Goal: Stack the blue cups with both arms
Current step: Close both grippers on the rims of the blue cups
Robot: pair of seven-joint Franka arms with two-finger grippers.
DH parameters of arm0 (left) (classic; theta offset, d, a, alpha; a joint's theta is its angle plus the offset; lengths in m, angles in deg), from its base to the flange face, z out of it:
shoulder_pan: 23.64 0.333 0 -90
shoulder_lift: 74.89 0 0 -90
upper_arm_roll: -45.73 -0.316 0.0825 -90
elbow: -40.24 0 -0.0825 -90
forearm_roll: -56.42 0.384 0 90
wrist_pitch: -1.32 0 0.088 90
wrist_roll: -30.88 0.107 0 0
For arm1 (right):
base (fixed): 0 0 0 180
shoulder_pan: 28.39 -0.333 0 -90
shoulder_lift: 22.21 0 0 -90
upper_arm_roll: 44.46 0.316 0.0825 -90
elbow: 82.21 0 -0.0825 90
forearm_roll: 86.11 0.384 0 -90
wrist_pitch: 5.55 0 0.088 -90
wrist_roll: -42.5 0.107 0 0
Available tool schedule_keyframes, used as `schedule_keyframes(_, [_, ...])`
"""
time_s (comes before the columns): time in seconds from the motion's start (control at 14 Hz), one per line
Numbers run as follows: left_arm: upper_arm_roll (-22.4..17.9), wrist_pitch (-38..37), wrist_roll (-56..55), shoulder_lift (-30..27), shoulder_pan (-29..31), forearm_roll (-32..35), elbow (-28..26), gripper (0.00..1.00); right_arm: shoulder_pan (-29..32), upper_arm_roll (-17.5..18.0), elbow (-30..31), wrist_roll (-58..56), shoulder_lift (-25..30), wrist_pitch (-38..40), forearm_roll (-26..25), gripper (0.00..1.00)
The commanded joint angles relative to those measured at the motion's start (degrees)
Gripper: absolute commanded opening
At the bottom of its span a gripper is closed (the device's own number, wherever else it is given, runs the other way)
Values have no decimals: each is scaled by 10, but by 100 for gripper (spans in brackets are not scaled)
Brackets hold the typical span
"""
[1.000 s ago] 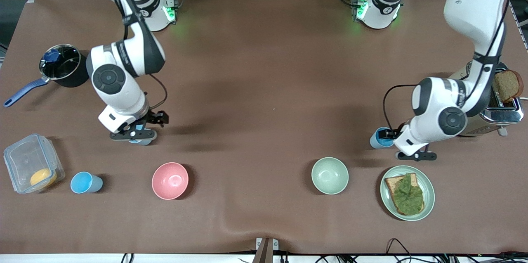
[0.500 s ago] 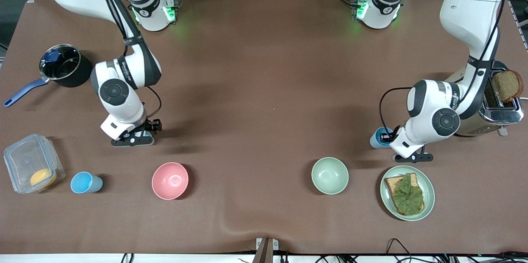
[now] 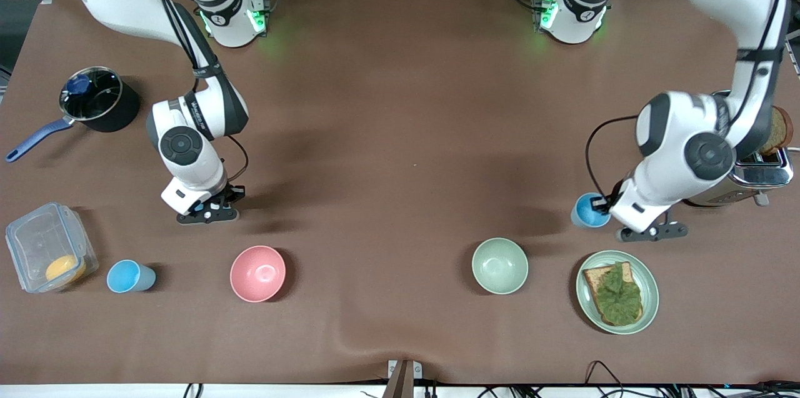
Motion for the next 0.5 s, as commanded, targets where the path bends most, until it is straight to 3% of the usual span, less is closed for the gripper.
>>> schedule_keyframes(0.0, [27, -75, -50, -58, -8, 17, -13, 0, 5, 8, -19, 1, 13, 23, -15, 0])
schedule_keyframes(0.29, [90, -121, -116, -96, -7, -4, -9, 0, -38, 21, -126, 10, 12, 196, 13, 0])
schedule_keyframes(0.43, [119, -121, -156, -96, -8, -28, -8, 0, -68, 25, -155, 14, 13, 234, 84, 0])
